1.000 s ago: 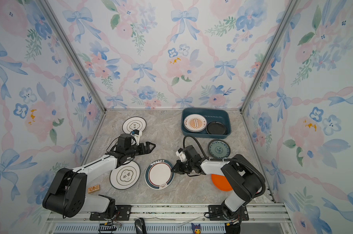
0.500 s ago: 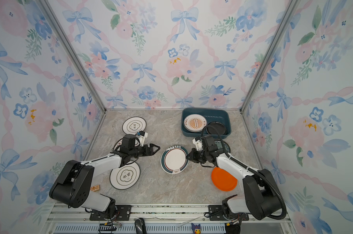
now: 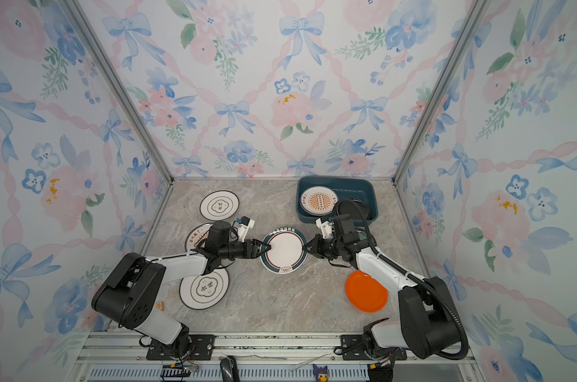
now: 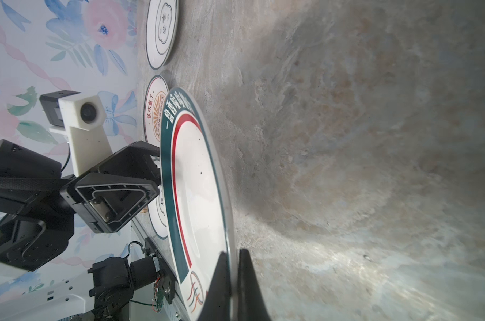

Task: Place the plates into the plastic bin on the countertop
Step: Pick up the plate from the bottom-center of the table.

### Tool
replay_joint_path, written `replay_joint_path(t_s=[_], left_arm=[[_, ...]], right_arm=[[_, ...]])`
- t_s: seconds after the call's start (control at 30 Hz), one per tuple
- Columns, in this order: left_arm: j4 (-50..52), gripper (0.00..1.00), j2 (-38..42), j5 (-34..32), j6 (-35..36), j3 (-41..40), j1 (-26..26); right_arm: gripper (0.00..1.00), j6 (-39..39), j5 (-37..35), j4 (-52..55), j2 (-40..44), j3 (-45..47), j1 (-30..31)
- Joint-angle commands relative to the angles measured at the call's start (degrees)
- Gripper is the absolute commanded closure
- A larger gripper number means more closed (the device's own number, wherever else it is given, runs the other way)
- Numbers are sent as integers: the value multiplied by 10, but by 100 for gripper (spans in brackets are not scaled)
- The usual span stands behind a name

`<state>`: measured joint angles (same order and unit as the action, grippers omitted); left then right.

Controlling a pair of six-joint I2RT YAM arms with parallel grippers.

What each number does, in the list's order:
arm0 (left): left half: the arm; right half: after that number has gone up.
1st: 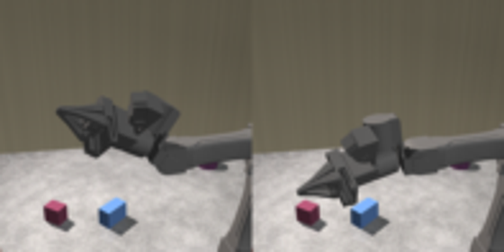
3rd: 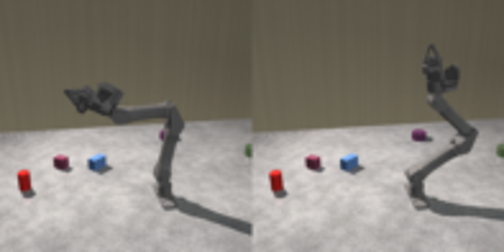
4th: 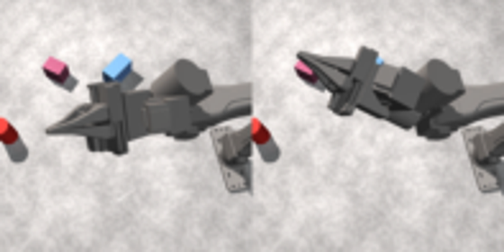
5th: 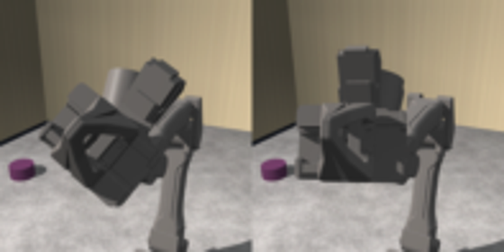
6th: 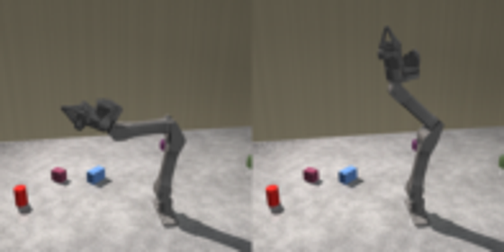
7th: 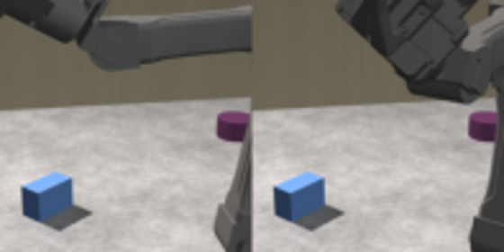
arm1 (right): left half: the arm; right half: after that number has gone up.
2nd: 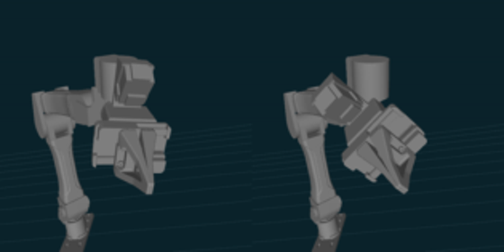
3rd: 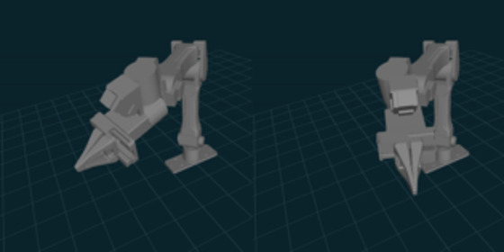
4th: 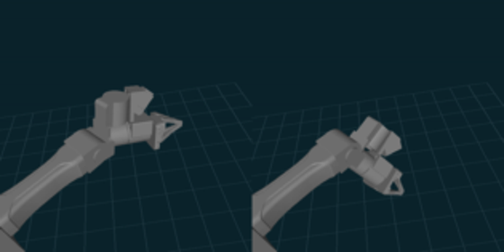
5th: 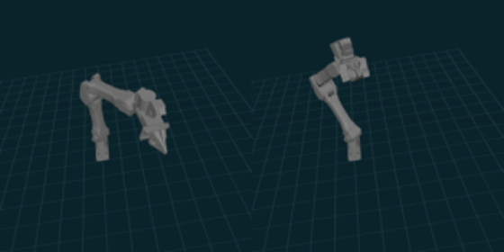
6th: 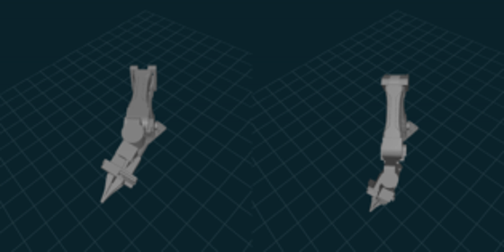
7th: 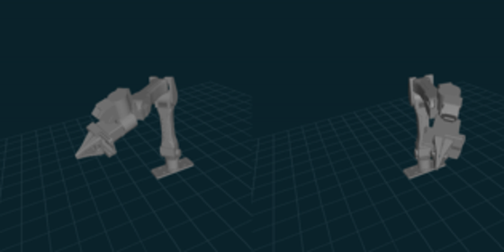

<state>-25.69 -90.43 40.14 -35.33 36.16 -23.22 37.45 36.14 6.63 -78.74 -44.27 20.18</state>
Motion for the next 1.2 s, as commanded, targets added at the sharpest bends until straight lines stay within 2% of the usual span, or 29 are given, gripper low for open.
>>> replay_joint_path(t_s=[0.0,0.2,0.23,0.43,0.47,0.57,0.7,0.83,1.03,1.17], left_arm=[[-20,49,-13,19,-2,-6,-2],[-33,70,-15,43,-12,-1,-2],[-33,76,-13,45,-13,0,-2],[-33,88,-6,59,-21,5,-2],[-34,91,-6,61,-21,5,-2],[-37,100,0,67,-25,6,-2],[-43,100,4,77,-32,7,-1],[-50,100,7,81,-39,9,-2],[-54,100,7,85,-44,13,-3],[-54,100,9,85,-46,17,-4]], right_arm=[[100,18,23,-42,1,-23,-4],[100,21,25,-56,-5,-26,-1],[100,20,26,-57,-6,-27,1],[100,6,36,-74,-17,-25,1],[98,3,46,-85,-20,-24,0],[83,1,73,-122,-31,-19,-1],[66,3,127,-202,-38,-4,-3],[61,-5,162,-249,-39,3,-5],[64,8,184,-292,-62,11,-4],[80,39,193,-348,-79,23,-4]])
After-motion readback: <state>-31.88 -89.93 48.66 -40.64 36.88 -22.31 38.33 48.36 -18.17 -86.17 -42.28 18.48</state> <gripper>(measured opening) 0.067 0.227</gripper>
